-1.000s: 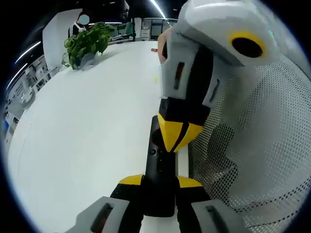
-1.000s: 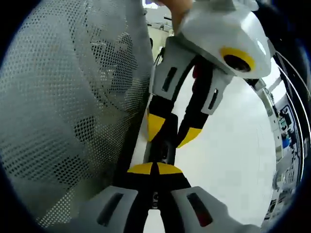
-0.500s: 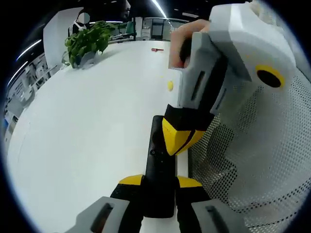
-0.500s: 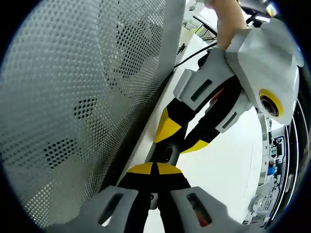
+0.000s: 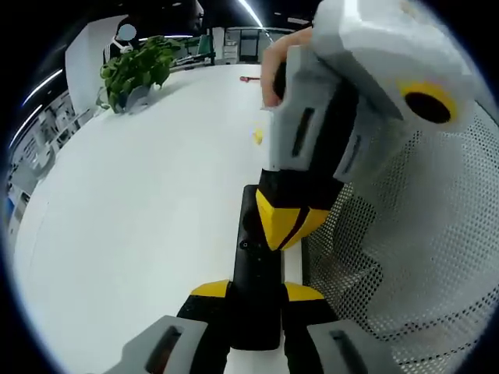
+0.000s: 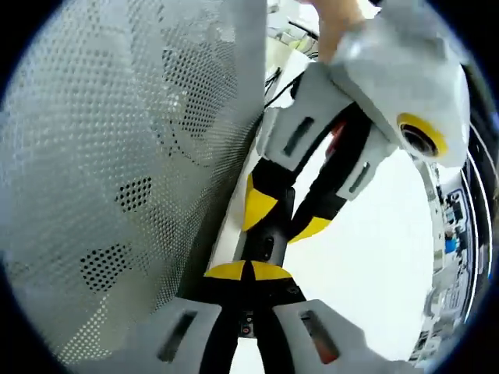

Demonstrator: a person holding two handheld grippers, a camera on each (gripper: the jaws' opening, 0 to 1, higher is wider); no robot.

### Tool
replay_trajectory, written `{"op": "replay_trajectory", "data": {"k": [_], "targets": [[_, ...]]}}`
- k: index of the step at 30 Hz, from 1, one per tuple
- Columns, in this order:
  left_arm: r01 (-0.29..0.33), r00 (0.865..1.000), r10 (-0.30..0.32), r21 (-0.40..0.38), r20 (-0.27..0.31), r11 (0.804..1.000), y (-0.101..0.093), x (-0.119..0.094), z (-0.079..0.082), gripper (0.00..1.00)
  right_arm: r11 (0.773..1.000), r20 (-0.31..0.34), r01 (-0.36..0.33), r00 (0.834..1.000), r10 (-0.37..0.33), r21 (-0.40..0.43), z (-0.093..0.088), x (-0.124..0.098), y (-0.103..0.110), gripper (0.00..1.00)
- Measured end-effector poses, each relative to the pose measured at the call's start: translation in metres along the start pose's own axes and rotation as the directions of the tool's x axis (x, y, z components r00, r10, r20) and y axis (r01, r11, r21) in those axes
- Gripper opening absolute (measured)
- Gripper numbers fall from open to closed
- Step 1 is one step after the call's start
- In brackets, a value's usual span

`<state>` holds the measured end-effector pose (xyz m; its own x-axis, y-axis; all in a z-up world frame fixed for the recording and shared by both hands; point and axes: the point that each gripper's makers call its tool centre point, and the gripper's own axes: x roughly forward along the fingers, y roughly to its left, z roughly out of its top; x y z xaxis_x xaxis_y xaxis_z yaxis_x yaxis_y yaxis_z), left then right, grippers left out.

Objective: Press the specified remote control buttons in sequence, fully releasing each button before pressing the next.

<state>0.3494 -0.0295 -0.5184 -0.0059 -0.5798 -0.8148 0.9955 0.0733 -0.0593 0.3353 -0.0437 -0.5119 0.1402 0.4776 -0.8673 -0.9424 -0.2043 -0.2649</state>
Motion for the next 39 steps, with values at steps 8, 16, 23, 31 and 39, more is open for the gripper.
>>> {"op": "replay_trajectory", "data": {"k": [8,16,23,31,39], "targets": [[-0.001,1.0,0.001,0.019,-0.004,1.0,-0.001,0.0,0.0,0.24,0.953,0.065,-0.057,0.997,0.039,0.297,0.0,-0.001,-0.009,0.0],[-0.003,1.0,0.003,0.018,-0.002,1.0,0.0,0.0,0.0,0.24,0.943,0.051,-0.009,0.999,-0.008,0.332,-0.007,-0.003,-0.021,0.0],[-0.004,1.0,0.004,0.021,-0.002,1.0,0.0,0.0,0.0,0.24,0.946,0.045,-0.02,0.999,0.005,0.323,-0.008,-0.002,-0.016,0.0],[0.002,1.0,-0.002,0.04,0.006,0.999,-0.001,0.0,0.0,0.24,0.919,0.024,-0.104,0.994,0.103,0.38,-0.008,0.0,-0.018,0.0],[-0.005,1.0,0.005,0.048,-0.016,0.999,0.0,0.001,0.0,0.24,0.861,0.037,-0.189,0.98,0.195,0.473,-0.009,0.002,-0.018,0.0]]}}
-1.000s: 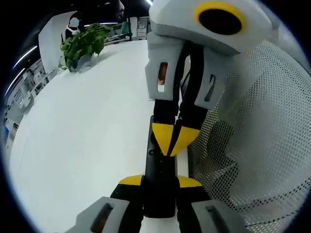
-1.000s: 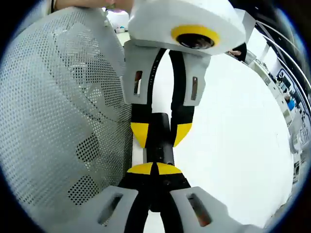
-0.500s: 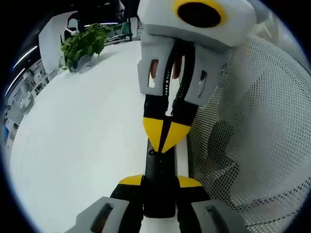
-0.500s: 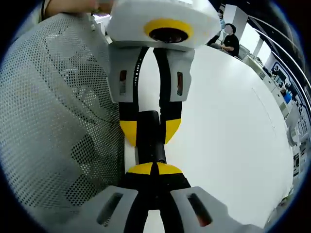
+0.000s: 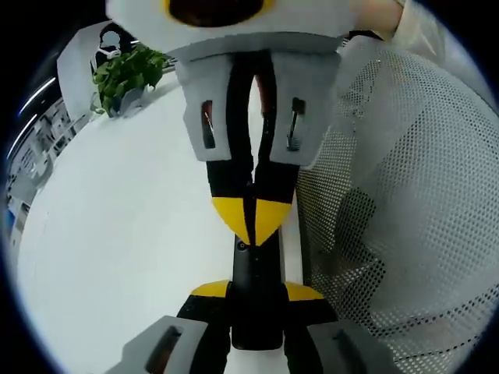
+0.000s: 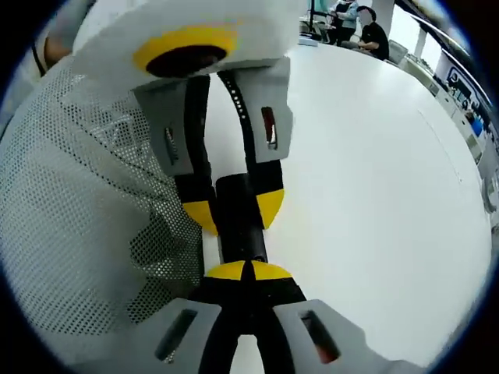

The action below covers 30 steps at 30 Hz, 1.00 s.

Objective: Press the specified remote control buttons in sequence, fully releasing each button before pressing the next.

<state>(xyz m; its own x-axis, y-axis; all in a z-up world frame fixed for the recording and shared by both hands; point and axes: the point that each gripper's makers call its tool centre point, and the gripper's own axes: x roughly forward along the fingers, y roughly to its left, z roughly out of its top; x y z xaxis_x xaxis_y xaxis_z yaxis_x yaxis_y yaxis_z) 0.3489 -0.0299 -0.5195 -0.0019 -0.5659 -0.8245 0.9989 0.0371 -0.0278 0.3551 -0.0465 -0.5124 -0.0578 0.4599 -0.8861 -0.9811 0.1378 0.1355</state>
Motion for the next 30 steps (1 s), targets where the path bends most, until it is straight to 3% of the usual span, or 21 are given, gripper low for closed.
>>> {"op": "replay_trajectory", "data": {"k": [6,8,10,15,18,23,28,30], "targets": [[-0.004,1.0,0.004,0.008,0.005,1.0,-0.0005,-0.0005,0.0002,0.24,0.997,0.097,-0.005,0.995,-0.002,0.082,0.0017,-0.0019,-0.0021,0.0],[-0.006,1.0,0.006,0.014,-0.004,1.0,-0.0007,-0.0003,0.0002,0.24,0.995,0.091,0.035,0.995,-0.044,0.094,-0.001,-0.0033,-0.0091,0.0],[-0.006,1.0,0.006,0.012,-0.004,1.0,-0.0006,-0.0003,0.0001,0.24,0.996,0.087,0.024,0.996,-0.032,0.089,0.0,-0.0033,-0.0076,0.0],[-0.005,1.0,0.005,0.003,0.009,1.0,-0.0007,-0.0011,0.0,0.24,0.997,0.018,-0.003,1.0,0.001,0.079,0.0015,-0.0021,-0.0081,0.0],[-0.001,1.0,0.001,-0.01,0.032,1.0,-0.0004,-0.0021,-0.0005,0.24,0.992,-0.022,-0.031,0.999,0.034,0.122,0.0008,-0.0014,-0.0089,0.0],[-0.007,1.0,0.006,0.023,0.017,1.0,-0.0018,-0.0012,0.0004,0.24,0.97,-0.108,-0.059,0.99,0.086,0.234,0.0006,0.0005,-0.0086,0.0],[-0.008,0.999,0.007,0.027,0.039,1.0,-0.0013,-0.0019,-0.001,0.24,0.953,-0.223,-0.057,0.966,0.128,0.297,0.0002,0.0017,-0.0085,0.0],[-0.01,0.999,0.008,0.028,0.054,1.0,-0.0019,-0.0024,-0.0007,0.24,0.927,-0.257,-0.043,0.955,0.147,0.373,0.0001,0.0027,-0.009,0.0]]}}
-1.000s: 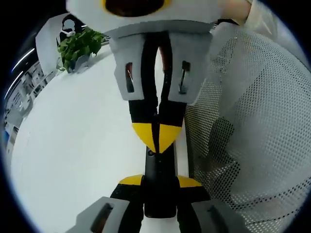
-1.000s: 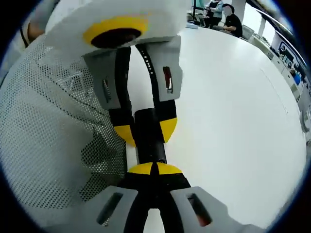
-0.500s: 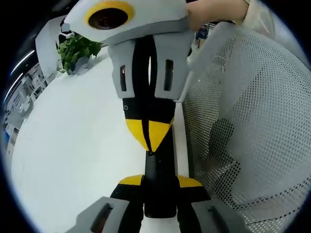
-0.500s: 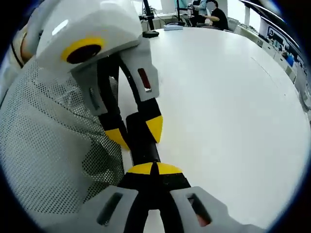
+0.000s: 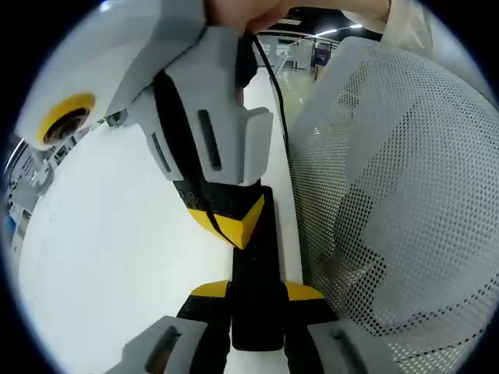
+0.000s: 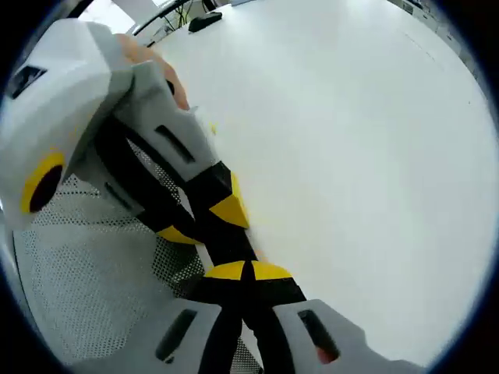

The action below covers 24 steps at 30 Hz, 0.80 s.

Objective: Press the specified remote control buttons in sequence, fully releasing each button before pressing the next.

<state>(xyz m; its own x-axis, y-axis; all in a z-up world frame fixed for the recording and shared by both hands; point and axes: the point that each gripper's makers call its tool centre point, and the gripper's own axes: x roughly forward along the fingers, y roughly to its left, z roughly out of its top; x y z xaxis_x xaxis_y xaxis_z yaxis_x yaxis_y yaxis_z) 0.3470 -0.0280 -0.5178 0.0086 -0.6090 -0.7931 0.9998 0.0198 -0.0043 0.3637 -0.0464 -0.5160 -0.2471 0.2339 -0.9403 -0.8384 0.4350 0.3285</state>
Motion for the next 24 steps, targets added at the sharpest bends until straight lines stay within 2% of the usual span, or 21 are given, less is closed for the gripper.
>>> {"op": "replay_trajectory", "data": {"k": [5,7,9,13,14,16,18,22,23,24], "targets": [[0.0,0.998,0.0,-0.002,0.055,1.0,-0.0001,-0.0005,0.0003,0.24,0.999,-0.082,-0.018,0.996,0.021,0.037,-0.0001,0.0017,-0.0004,0.0],[-0.001,0.997,0.001,-0.012,0.073,1.0,0.0003,-0.0005,-0.0001,0.24,1.0,-0.089,-0.021,0.996,0.023,0.017,-0.0003,0.0017,0.0014,0.0],[0.0,0.997,0.001,-0.013,0.076,1.0,0.0003,0.0,0.0005,0.24,1.0,-0.069,-0.023,0.997,0.023,0.002,-0.0027,0.0005,0.0021,0.0],[0.002,0.996,0.0,-0.019,0.092,1.0,0.0008,-0.0001,-0.0001,0.24,0.997,0.036,-0.015,0.999,0.018,-0.074,-0.0015,-0.0001,0.0023,0.0],[0.003,0.995,-0.001,-0.021,0.096,1.0,0.0008,-0.0001,-0.0001,0.24,0.989,0.076,0.001,0.997,0.01,-0.146,-0.0008,0.0,0.0021,0.0],[0.007,0.995,-0.005,-0.024,0.103,1.0,0.0009,-0.0003,0.0001,0.24,0.974,0.154,0.045,0.988,-0.011,-0.223,0.0002,-0.0016,0.0027,0.0],[0.01,0.994,-0.007,-0.025,0.11,1.0,0.0004,-0.0005,0.0004,0.24,0.966,0.21,0.072,0.977,-0.019,-0.249,-0.0004,-0.002,0.0045,0.0],[0.015,0.992,-0.01,-0.037,0.13,0.999,0.0008,-0.0009,0.0002,0.24,0.93,0.348,0.173,0.936,-0.053,-0.324,-0.0004,-0.0042,0.0054,0.0],[0.016,0.991,-0.011,-0.039,0.132,0.999,0.0008,-0.0008,0.0004,0.24,0.918,0.383,0.2,0.922,-0.058,-0.342,0.001,-0.0046,0.0066,0.0],[0.018,0.991,-0.012,-0.045,0.135,0.999,0.001,-0.0008,0.0005,0.24,0.895,0.426,0.255,0.901,-0.083,-0.366,0.0027,-0.0049,0.0064,0.0]]}}
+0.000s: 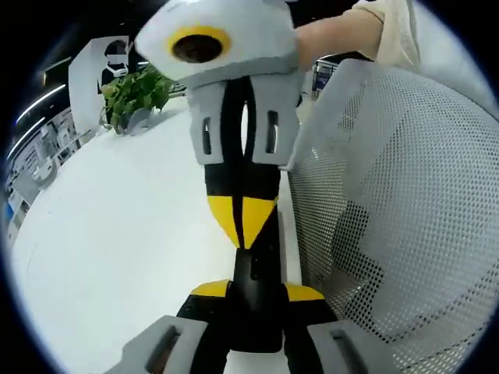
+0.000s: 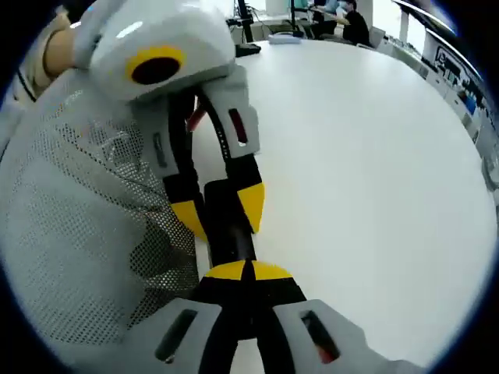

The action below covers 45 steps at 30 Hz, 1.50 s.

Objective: Press the specified remote control buttons in sequence, fully releasing each button before pressing the next.

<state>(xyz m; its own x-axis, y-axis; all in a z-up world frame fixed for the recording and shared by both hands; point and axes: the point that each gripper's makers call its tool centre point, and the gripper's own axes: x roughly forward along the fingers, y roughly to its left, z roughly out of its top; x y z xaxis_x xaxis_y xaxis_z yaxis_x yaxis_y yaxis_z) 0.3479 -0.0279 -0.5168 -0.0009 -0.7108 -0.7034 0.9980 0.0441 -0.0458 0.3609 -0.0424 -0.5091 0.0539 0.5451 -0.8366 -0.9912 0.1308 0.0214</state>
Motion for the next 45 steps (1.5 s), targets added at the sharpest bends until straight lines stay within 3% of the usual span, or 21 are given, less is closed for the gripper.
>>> {"op": "replay_trajectory", "data": {"k": [3,9,15,18,30,31,32,33,37,40,42,45], "targets": [[0.003,1.0,-0.003,-0.014,0.007,1.0,0.0,0.0,0.001,0.24,0.999,0.018,0.033,0.999,-0.033,-0.016,-0.003,0.0,0.003,0.0],[0.014,1.0,-0.013,-0.034,0.017,0.999,-0.001,0.001,0.003,0.24,0.995,0.024,0.022,1.0,-0.02,-0.094,0.001,0.0,0.005,0.0],[0.016,1.0,-0.015,-0.032,0.017,0.999,-0.002,0.001,0.003,0.24,0.999,0.017,-0.027,0.999,0.027,-0.032,0.004,0.006,0.01,0.0],[0.016,1.0,-0.015,-0.033,0.016,0.999,-0.001,0.002,0.004,0.24,0.999,0.0,-0.04,0.999,0.04,0.0,0.004,0.007,0.009,0.0],[0.032,0.999,-0.031,-0.071,0.019,0.997,-0.001,0.002,0.005,0.24,0.989,-0.099,-0.036,0.995,0.021,-0.147,0.004,0.01,0.013,0.0],[0.036,0.999,-0.031,-0.142,0.033,0.989,-0.002,0.002,0.007,0.24,0.988,-0.11,-0.038,0.994,0.021,-0.153,0.004,0.01,0.014,0.0],[0.047,0.998,-0.038,-0.202,0.047,0.978,-0.001,0.002,0.008,0.24,0.99,-0.125,-0.038,0.992,0.021,-0.137,0.004,0.01,0.013,0.0],[0.044,0.998,-0.039,-0.148,0.039,0.988,0.002,0.001,0.006,0.24,0.991,-0.134,-0.039,0.991,0.022,-0.129,0.004,0.01,0.013,0.0],[0.045,0.998,-0.041,-0.131,0.037,0.99,-0.001,0.002,0.006,0.24,0.996,-0.149,-0.033,0.989,0.02,-0.084,0.003,0.01,0.012,0.0],[0.042,0.999,-0.04,-0.085,0.025,0.995,-0.001,0.002,0.006,0.24,0.996,-0.126,-0.02,0.992,0.009,-0.086,0.002,0.007,0.015,0.0],[0.042,0.999,-0.041,-0.095,0.018,0.995,-0.001,0.002,0.005,0.24,0.997,-0.107,-0.012,0.994,0.003,-0.076,0.002,0.007,0.014,0.0],[0.044,0.999,-0.042,-0.099,0.021,0.994,-0.001,0.002,0.005,0.24,1.0,-0.061,-0.003,0.998,0.003,-0.004,0.003,0.008,0.012,0.0]]}}
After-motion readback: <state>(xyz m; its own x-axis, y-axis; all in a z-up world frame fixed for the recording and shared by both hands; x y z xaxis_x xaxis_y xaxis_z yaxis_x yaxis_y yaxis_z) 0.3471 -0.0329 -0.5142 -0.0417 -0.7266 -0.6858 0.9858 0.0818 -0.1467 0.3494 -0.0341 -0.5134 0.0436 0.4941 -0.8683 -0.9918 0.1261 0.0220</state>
